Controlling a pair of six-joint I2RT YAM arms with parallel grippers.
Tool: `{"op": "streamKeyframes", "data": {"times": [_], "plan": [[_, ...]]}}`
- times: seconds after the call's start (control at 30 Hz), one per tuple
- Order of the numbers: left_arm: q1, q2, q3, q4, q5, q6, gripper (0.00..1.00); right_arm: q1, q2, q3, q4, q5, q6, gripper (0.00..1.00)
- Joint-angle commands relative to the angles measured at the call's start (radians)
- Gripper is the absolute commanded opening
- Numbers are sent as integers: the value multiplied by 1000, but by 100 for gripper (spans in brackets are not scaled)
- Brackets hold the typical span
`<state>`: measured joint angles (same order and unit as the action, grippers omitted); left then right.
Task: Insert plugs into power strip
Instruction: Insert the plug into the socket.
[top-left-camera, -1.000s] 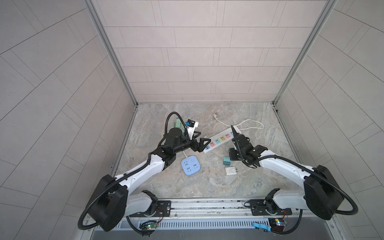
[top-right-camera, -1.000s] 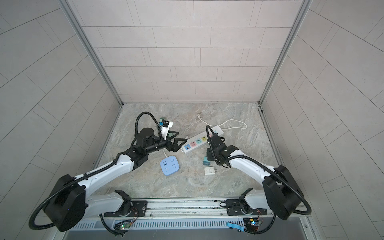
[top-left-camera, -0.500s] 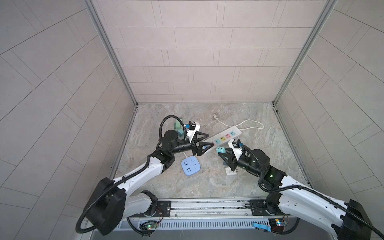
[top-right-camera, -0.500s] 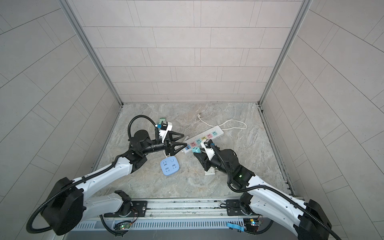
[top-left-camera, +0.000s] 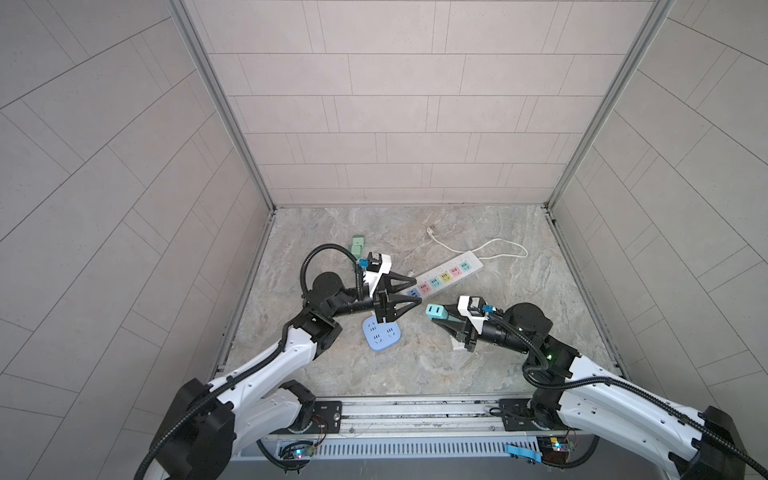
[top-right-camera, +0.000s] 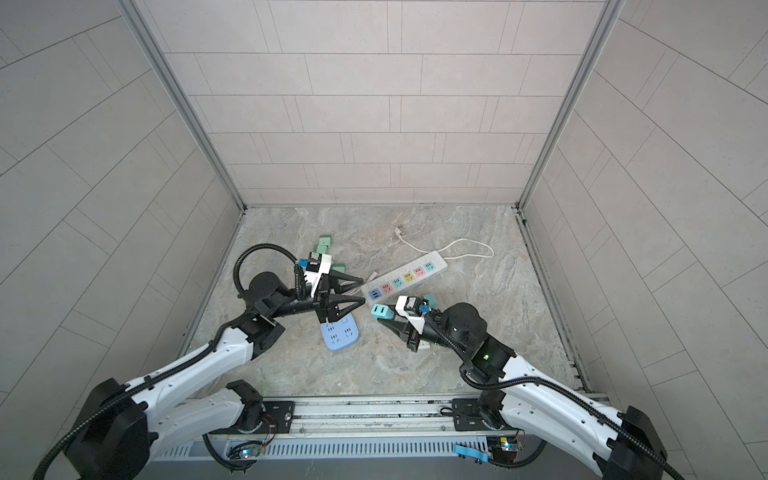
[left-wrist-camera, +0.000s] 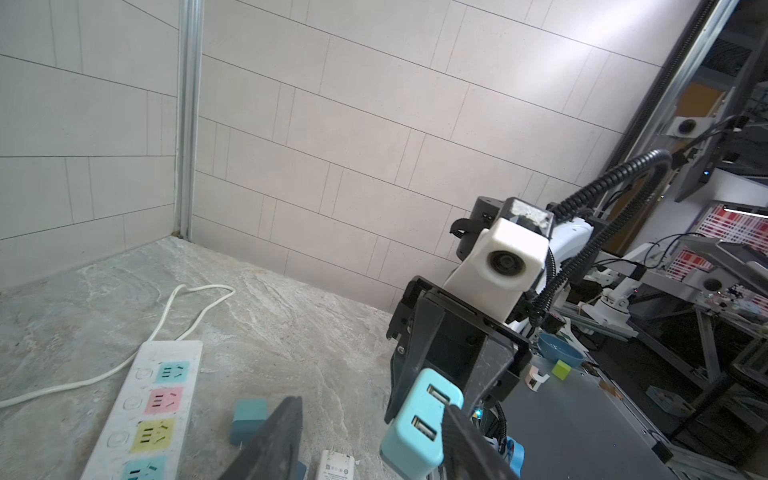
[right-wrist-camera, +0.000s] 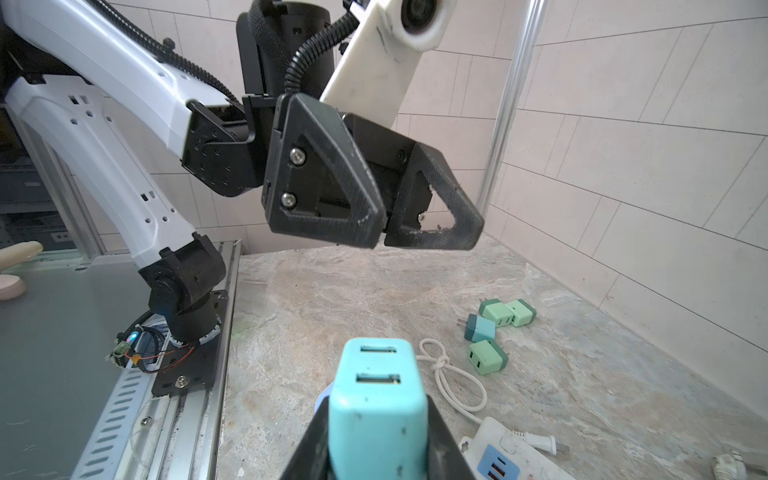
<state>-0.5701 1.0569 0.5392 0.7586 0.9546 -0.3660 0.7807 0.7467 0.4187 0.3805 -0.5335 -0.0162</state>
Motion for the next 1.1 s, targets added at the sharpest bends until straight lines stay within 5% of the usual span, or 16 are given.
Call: {"op": "streamKeyframes", "data": {"times": [0.0,0.83,1.07], "plan": [[-7,-21,-12,77,70,24,58,5,14,56,-11,-75,-10,0],[-45,-121,-58,-32,77,183,48,5,178,163,122,-226,96,0],[-46,-130,-53,-71,67,211,37,6,168,167,106,-225,83,0]]}}
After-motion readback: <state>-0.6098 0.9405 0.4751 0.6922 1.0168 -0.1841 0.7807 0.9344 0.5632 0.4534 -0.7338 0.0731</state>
